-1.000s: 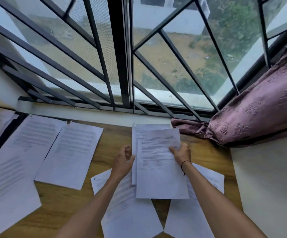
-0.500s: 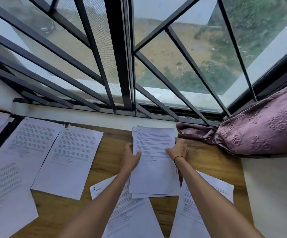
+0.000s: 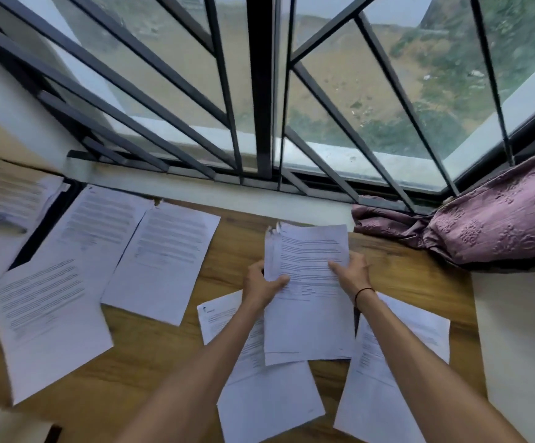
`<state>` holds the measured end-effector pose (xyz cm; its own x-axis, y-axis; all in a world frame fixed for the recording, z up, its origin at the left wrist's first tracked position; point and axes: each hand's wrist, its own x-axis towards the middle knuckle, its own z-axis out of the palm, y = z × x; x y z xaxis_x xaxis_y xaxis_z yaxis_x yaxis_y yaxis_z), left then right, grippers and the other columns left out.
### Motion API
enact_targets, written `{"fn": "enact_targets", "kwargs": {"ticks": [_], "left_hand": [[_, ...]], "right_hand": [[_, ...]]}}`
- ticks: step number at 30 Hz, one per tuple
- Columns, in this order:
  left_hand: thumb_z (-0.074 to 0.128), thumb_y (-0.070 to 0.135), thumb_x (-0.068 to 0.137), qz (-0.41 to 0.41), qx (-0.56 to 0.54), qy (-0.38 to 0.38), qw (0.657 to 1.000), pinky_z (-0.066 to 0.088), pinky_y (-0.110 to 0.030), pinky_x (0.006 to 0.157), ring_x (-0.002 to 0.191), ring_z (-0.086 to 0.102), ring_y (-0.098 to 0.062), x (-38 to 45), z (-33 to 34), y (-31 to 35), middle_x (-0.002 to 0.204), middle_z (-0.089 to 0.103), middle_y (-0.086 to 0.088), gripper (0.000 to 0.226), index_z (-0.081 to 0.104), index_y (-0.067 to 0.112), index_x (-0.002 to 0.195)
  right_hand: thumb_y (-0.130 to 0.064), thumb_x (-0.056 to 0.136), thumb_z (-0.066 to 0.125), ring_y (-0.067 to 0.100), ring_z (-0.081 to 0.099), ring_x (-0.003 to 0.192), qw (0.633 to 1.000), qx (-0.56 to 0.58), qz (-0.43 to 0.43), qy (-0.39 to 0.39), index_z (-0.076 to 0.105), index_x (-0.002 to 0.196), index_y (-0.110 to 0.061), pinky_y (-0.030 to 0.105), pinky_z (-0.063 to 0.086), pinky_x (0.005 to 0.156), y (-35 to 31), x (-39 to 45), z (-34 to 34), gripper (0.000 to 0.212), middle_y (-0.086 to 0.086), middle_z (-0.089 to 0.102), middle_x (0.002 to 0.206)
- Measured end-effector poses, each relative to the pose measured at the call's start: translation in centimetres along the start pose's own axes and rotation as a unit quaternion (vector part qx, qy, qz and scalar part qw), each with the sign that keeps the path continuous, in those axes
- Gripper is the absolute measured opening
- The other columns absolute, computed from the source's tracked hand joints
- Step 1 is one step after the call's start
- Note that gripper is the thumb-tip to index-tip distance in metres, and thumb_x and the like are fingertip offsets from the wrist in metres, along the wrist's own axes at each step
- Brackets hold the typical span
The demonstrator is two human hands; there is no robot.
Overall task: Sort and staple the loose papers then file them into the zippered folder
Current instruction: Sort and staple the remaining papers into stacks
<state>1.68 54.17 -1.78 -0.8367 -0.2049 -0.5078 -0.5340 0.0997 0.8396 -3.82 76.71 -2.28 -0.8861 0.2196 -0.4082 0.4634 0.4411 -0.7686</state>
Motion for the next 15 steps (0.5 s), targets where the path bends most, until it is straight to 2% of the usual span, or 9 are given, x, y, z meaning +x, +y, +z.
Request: {"fn": "enact_targets", "kwargs": {"ticks": [2,4,7,10,12,15], "left_hand": [[0.093,0.023,0.074,0.001,-0.014,0.006,1.000,0.064,-0.033,0.076,0.088,0.074,-0.012,-1.4,-0.6,-1.1,0.098,0.077,0.005,0.032,0.075,0.020,0.101],[0.086,0.030,0.083,-0.004,-0.004,0.022,1.000,0.062,-0.033,0.078,0.091,0.073,-0.012,-2.7,-0.9,-1.8,0.100,0.075,0.007,0.027,0.073,0.021,0.105],[0.063,0.038,0.101,-0.039,0.033,0.041,0.998,0.053,-0.030,0.077,0.093,0.067,-0.017,-4.3,-1.3,-2.8,0.098,0.070,0.004,0.023,0.070,0.017,0.106],[0.044,0.038,0.108,-0.048,0.047,0.051,0.996,0.049,-0.032,0.070,0.088,0.068,-0.022,-6.0,-1.9,-3.9,0.092,0.071,0.000,0.037,0.067,0.011,0.096],[0.043,0.037,0.109,-0.046,0.038,0.050,0.997,0.051,-0.031,0.069,0.090,0.069,-0.018,-7.1,-2.5,-4.6,0.094,0.073,0.003,0.035,0.070,0.016,0.100],[0.047,0.033,0.108,-0.048,0.034,0.061,0.996,0.050,-0.023,0.063,0.083,0.067,-0.008,-8.4,-3.6,-5.1,0.091,0.072,0.008,0.031,0.071,0.014,0.102]], "right_hand": [[-0.011,0.090,0.076,0.023,0.072,0.089,1.000,0.006,0.001,0.005,0.076,0.105,-0.006,0.033,0.057,0.077,0.5,-1.6,0.1,0.016,0.005,0.076,0.098],[-0.014,0.090,0.077,0.024,0.073,0.091,1.000,0.007,0.009,0.016,0.077,0.103,-0.009,0.037,0.060,0.080,1.2,-2.7,0.3,0.015,0.004,0.076,0.097],[-0.015,0.089,0.077,0.025,0.073,0.092,1.000,-0.003,0.013,0.009,0.076,0.103,-0.009,0.042,0.061,0.086,2.0,-4.1,0.8,0.015,0.006,0.077,0.099],[-0.017,0.089,0.078,0.028,0.073,0.090,1.000,-0.005,0.022,0.012,0.076,0.101,-0.005,0.043,0.061,0.084,2.5,-5.1,1.4,0.017,0.010,0.077,0.098],[-0.017,0.089,0.077,0.027,0.071,0.090,1.000,-0.005,0.027,0.009,0.074,0.102,-0.002,0.040,0.060,0.082,2.6,-6.0,1.9,0.020,0.011,0.075,0.097],[-0.019,0.091,0.076,0.028,0.070,0.091,0.999,-0.011,0.034,-0.004,0.071,0.105,0.000,0.038,0.058,0.082,3.0,-7.2,2.7,0.024,0.012,0.074,0.099]]}}
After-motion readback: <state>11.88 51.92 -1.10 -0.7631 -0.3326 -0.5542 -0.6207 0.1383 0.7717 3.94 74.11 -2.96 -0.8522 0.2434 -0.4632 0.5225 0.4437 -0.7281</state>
